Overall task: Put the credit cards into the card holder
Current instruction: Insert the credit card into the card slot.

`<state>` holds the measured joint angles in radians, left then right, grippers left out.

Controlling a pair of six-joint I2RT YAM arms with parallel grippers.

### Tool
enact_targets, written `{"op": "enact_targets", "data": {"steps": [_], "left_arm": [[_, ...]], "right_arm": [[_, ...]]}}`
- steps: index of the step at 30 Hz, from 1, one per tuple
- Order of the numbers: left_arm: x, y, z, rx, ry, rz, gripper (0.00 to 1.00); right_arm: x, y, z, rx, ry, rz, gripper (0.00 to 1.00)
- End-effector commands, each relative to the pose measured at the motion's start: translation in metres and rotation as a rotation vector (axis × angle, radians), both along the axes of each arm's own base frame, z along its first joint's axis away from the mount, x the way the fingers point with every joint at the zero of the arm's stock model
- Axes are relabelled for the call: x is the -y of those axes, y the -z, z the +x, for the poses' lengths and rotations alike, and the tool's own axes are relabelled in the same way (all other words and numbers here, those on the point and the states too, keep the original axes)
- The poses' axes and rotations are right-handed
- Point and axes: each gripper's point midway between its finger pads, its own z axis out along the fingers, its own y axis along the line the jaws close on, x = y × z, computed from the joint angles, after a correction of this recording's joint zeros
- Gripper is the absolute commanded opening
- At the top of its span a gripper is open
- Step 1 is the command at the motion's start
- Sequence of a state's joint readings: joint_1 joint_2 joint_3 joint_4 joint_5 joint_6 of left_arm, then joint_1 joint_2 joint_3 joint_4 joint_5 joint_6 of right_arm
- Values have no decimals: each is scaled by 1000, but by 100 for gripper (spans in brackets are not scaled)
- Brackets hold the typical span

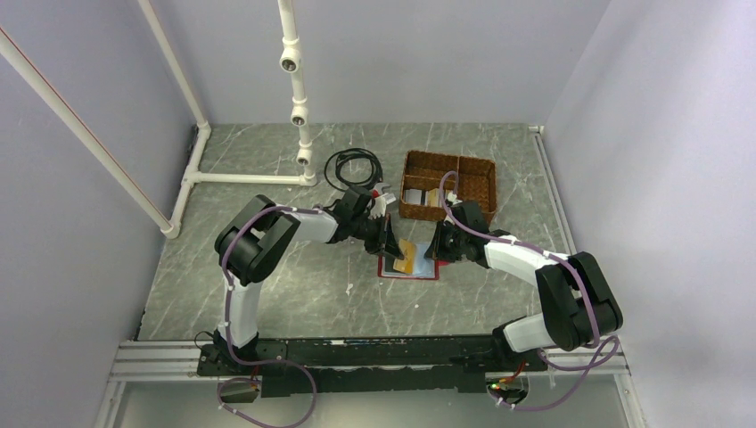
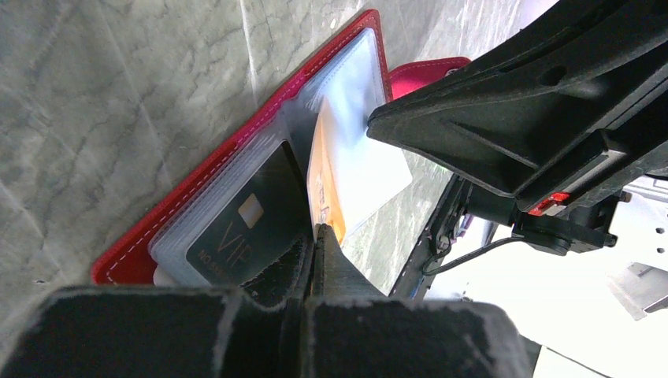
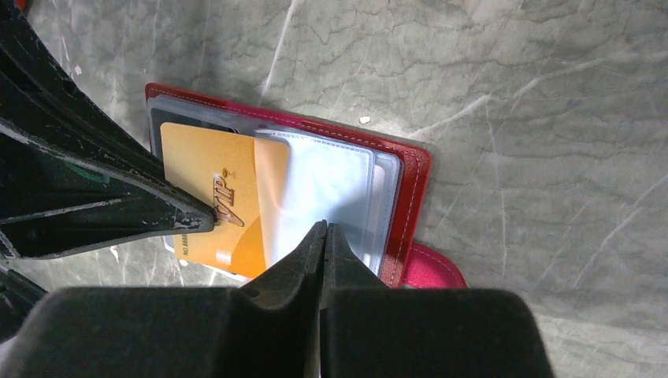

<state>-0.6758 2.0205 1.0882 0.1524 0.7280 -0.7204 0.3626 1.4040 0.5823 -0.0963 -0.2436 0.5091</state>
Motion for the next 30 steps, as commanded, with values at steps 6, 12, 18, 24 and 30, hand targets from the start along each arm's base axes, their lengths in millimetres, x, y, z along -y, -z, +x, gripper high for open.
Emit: {"op": "enact_targets", "data": {"steps": [6, 12, 18, 24, 30], "left_arm": [[-7, 5, 8, 84, 6, 75, 0], [-11, 6, 9, 106, 19, 106, 0], [-7, 5, 7, 99, 31, 84, 0], [-4, 10, 11, 156, 0, 110, 0], [8, 8, 12, 165, -58, -7, 0]], "right_arm": [[13, 18, -12, -57, 15, -71, 1], [13, 18, -12, -57, 13, -70, 1], [13, 18, -12, -58, 13, -69, 1], [12, 18, -11, -57, 12, -66, 1], [12, 19, -12, -60, 8, -65, 1]]}}
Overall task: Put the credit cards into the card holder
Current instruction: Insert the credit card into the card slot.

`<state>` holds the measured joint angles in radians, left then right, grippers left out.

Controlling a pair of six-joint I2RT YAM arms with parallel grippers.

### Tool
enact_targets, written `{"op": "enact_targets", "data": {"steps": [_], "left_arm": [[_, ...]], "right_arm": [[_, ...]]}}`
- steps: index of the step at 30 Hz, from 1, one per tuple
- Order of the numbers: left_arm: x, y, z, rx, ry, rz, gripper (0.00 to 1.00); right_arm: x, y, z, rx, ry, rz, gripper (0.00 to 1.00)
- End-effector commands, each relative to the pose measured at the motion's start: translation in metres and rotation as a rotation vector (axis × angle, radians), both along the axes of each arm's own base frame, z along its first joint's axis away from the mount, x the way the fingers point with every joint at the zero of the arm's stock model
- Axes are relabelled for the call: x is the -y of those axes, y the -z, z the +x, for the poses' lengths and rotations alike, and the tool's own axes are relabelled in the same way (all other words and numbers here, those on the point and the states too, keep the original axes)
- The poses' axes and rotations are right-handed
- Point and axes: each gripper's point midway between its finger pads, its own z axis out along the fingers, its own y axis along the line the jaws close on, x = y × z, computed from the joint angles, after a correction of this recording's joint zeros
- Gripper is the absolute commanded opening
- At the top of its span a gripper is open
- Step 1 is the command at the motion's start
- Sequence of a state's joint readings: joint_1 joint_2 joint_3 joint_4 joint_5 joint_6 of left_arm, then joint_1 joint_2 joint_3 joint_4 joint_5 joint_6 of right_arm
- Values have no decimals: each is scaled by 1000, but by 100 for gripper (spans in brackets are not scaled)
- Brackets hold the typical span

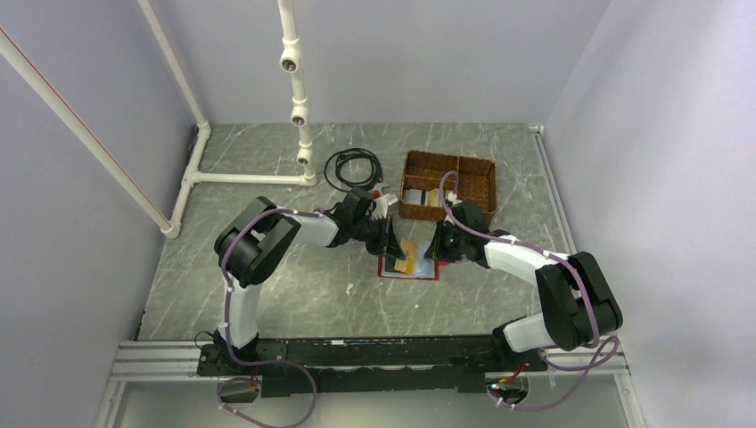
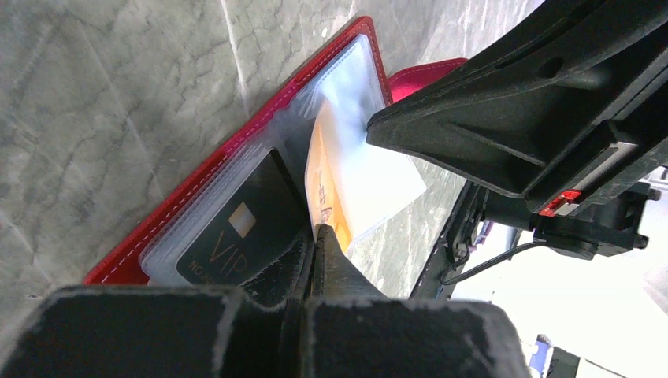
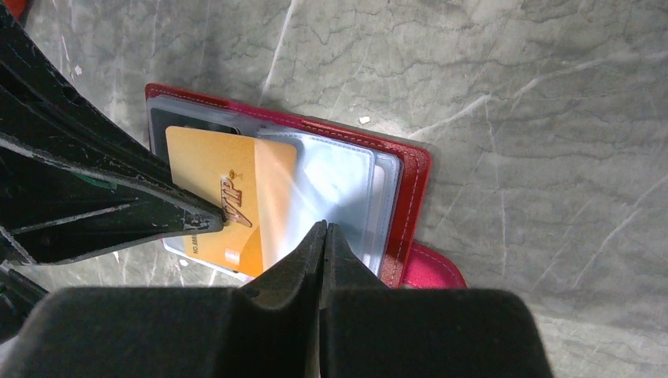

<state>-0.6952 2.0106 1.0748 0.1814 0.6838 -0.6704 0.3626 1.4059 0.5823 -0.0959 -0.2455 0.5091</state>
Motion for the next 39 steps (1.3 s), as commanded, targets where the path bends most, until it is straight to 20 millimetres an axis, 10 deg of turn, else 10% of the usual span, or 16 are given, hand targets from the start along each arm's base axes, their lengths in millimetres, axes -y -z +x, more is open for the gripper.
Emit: {"op": "enact_targets", "data": {"steps": [1, 10, 23, 39], "left_arm": [[7, 3, 11, 78, -71, -37, 0], [17, -17, -6, -90, -52, -158, 0], [10, 3, -5, -197, -112, -56, 1], [37, -7, 1, -186, -92, -122, 3]], "right_arm": [[12, 18, -12, -58, 8, -66, 1], [13, 12, -12, -55, 14, -70, 3], [23, -4, -20, -62, 33, -62, 28], [-9, 11, -16, -87, -34, 99, 7]]}}
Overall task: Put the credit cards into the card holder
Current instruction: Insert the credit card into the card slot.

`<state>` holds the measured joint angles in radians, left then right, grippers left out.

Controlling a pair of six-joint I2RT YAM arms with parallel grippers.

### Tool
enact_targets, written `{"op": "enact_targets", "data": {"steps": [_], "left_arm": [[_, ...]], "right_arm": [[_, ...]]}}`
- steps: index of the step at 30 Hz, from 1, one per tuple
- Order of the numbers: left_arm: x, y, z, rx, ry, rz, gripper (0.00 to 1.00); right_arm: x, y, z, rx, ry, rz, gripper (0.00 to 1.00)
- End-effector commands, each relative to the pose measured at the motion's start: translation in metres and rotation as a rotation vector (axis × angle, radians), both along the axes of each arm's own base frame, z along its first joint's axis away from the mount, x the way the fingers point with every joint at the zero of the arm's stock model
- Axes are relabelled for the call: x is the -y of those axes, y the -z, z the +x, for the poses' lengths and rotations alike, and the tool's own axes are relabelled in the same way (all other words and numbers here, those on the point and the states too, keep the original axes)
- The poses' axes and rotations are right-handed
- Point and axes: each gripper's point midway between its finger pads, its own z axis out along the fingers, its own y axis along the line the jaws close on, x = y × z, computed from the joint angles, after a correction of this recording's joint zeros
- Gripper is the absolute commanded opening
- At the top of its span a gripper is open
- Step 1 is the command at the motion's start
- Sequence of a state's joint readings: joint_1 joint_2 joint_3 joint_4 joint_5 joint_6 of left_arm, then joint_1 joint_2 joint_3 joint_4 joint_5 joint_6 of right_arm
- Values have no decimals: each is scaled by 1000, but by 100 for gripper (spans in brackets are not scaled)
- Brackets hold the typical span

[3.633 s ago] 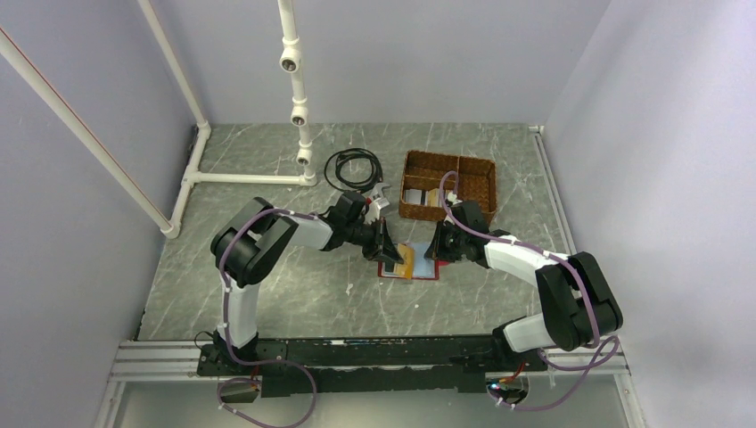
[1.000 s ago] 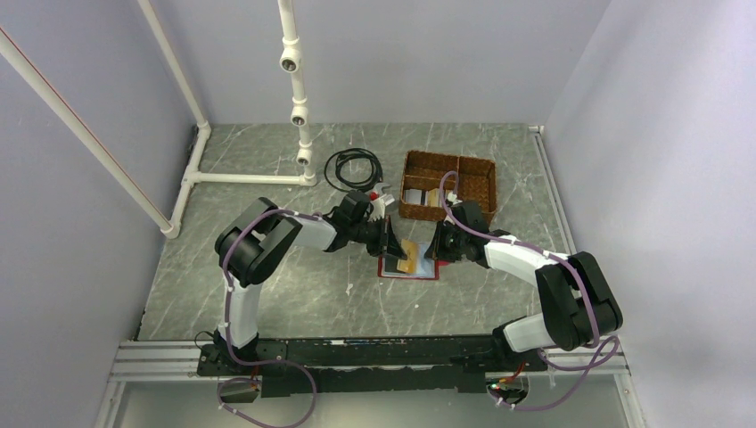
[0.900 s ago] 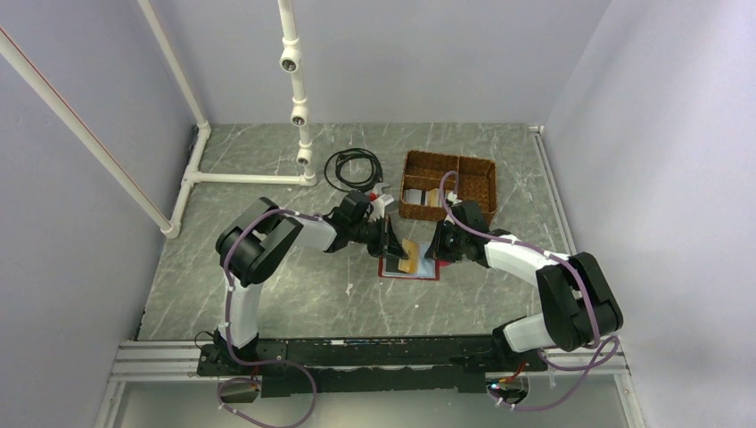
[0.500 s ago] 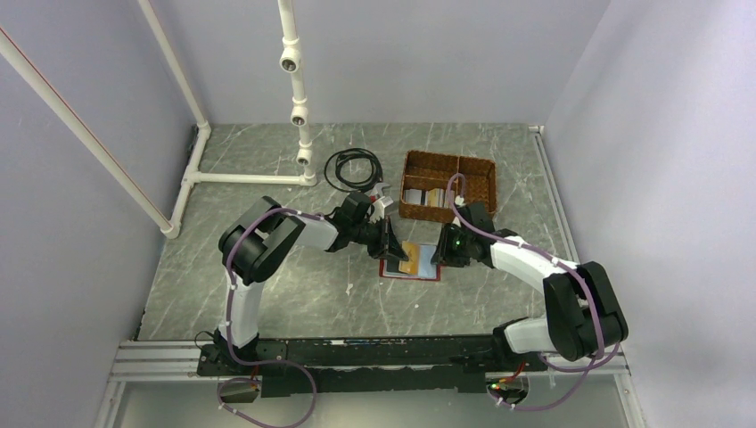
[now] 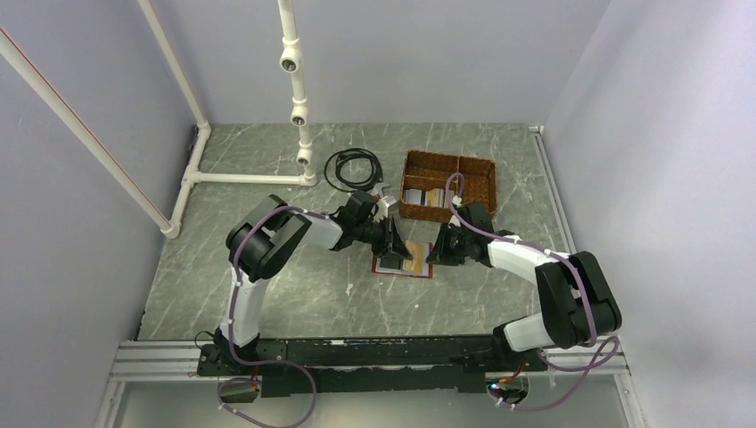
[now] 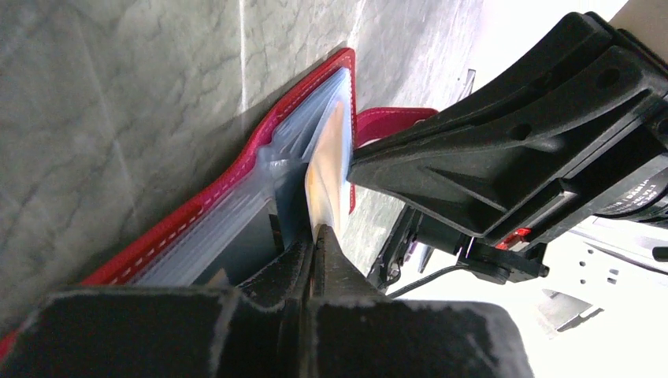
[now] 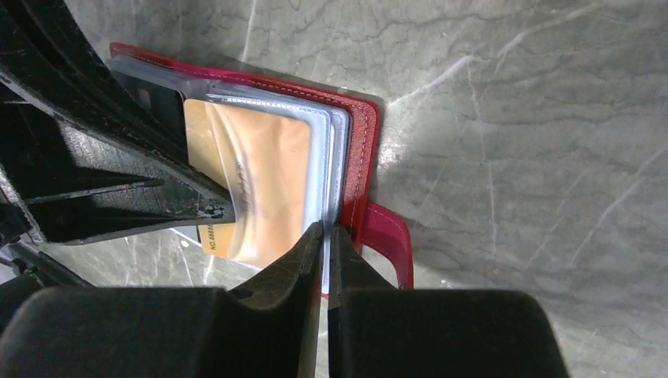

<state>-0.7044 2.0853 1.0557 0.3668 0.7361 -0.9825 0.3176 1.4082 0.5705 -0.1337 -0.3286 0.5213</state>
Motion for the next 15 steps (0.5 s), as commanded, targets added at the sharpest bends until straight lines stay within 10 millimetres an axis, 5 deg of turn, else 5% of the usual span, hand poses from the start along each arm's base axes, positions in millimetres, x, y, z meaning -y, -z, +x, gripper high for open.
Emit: {"op": "enact_targets", "data": {"steps": [1, 10, 15], "left_arm": [[17, -4, 4, 32, 6, -11, 5], [-7, 4, 7, 92, -13, 195, 53], [-18, 7, 8, 138, -36, 311, 52]], "right_arm": [[-12, 7, -4, -9, -41, 40, 7], [-3, -3, 5, 39, -65, -26, 7], [-2, -2, 6, 45, -75, -38, 7]]}}
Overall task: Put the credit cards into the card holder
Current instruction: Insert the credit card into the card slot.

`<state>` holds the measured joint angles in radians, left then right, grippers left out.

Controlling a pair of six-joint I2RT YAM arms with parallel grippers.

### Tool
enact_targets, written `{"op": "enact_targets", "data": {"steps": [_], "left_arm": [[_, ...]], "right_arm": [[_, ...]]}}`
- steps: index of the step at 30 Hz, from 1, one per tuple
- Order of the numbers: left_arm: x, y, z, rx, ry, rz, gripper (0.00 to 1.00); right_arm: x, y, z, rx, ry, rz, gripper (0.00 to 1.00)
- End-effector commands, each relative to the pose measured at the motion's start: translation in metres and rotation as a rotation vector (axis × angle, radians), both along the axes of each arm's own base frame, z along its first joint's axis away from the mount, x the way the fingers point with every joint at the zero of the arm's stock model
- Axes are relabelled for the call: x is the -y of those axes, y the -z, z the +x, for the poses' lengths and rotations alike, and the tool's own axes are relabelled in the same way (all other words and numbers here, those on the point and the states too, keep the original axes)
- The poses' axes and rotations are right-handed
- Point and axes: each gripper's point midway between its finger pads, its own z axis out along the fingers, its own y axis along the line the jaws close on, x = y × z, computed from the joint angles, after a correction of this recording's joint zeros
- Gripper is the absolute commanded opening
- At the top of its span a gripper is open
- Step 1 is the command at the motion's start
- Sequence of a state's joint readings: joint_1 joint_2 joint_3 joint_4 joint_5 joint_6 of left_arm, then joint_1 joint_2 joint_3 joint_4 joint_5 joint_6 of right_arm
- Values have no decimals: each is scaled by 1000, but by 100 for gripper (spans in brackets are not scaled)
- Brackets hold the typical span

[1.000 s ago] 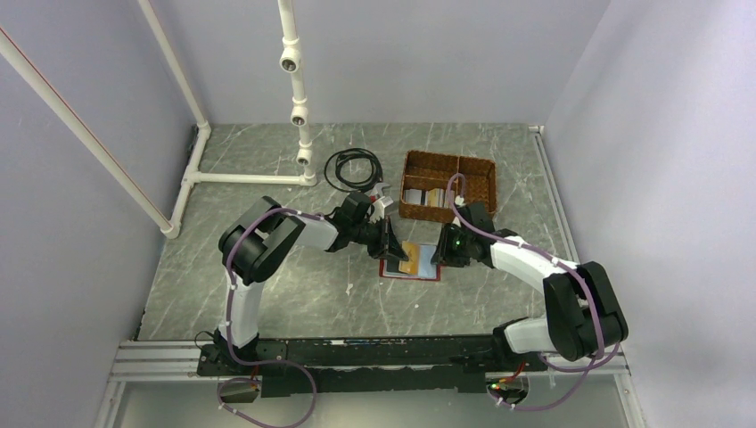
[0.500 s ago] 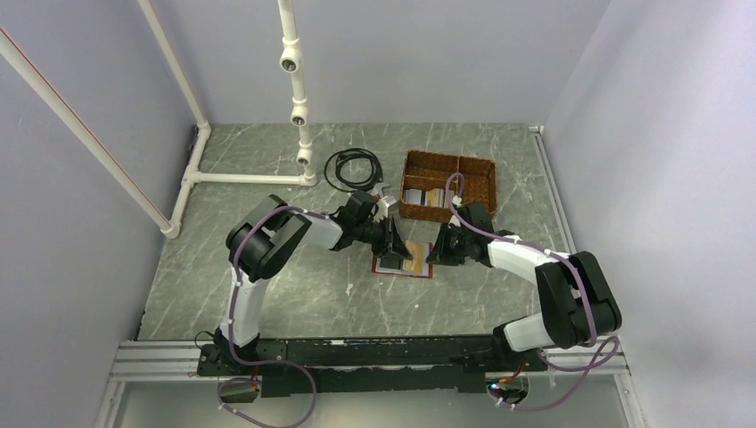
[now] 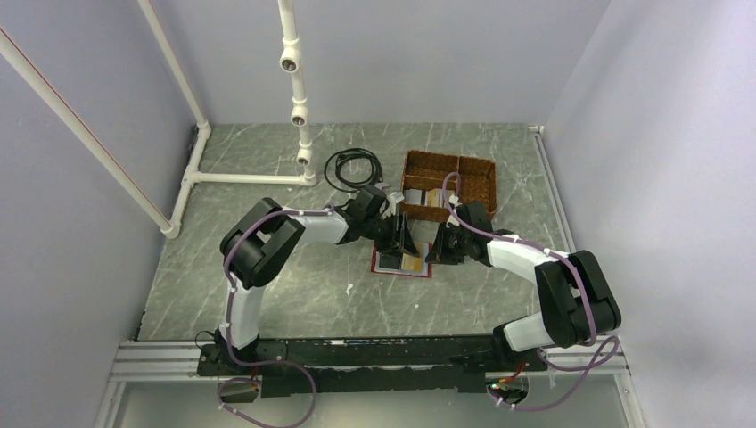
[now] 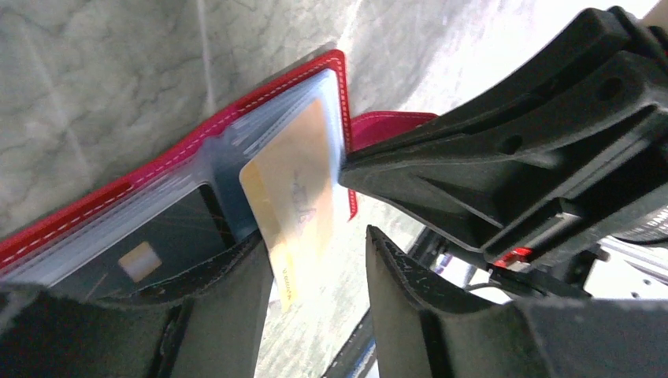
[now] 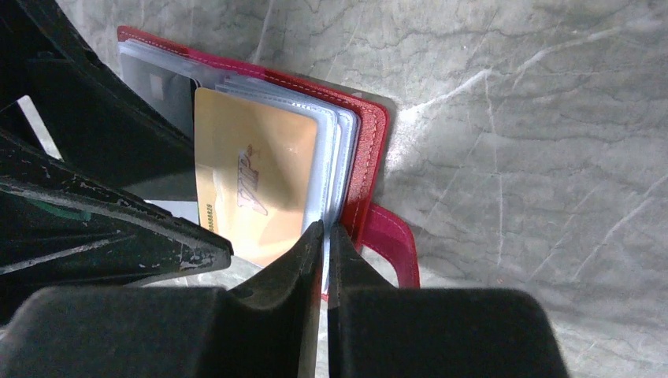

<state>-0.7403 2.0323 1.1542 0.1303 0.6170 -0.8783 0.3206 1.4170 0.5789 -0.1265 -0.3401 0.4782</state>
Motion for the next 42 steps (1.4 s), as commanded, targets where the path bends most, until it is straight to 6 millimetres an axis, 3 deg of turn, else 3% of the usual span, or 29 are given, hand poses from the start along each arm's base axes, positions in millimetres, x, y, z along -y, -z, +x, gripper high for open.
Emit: {"op": "enact_targets", "data": {"steps": [1, 3, 9, 15, 20, 23, 27, 32, 35, 40, 42], "left_arm": [[-27, 20, 4, 71, -47, 226, 51], [-25, 20, 3, 83, -45, 228, 51], [21, 9, -14, 42, 22, 26, 45], [26, -9, -19, 94, 69, -23, 51], [53, -21, -34, 50, 154, -167, 55], [58, -24, -36, 51, 157, -208, 56], [47, -29, -34, 86, 143, -172, 56], [1, -22, -18, 148, 94, 126, 61], [-19, -22, -19, 157, 111, 250, 80], [-32, -31, -19, 194, 109, 300, 88], [-32, -36, -17, 204, 98, 300, 84]], "right_arm": [[-1, -1, 4, 23, -34, -29, 7], [-1, -1, 5, 25, -37, -27, 7], [-6, 0, 3, 17, -38, 8, 5], [-6, 1, 3, 21, -39, 8, 4], [-11, -4, 6, 30, -46, 32, 3], [-13, -6, 5, 29, -45, 48, 3], [-13, -9, 2, 29, -44, 55, 3], [-2, -18, 0, 46, -29, 24, 13], [4, -26, 0, 65, -29, 6, 21], [4, -37, 3, 83, -43, 10, 27], [0, -40, 3, 83, -50, 36, 28]]}}
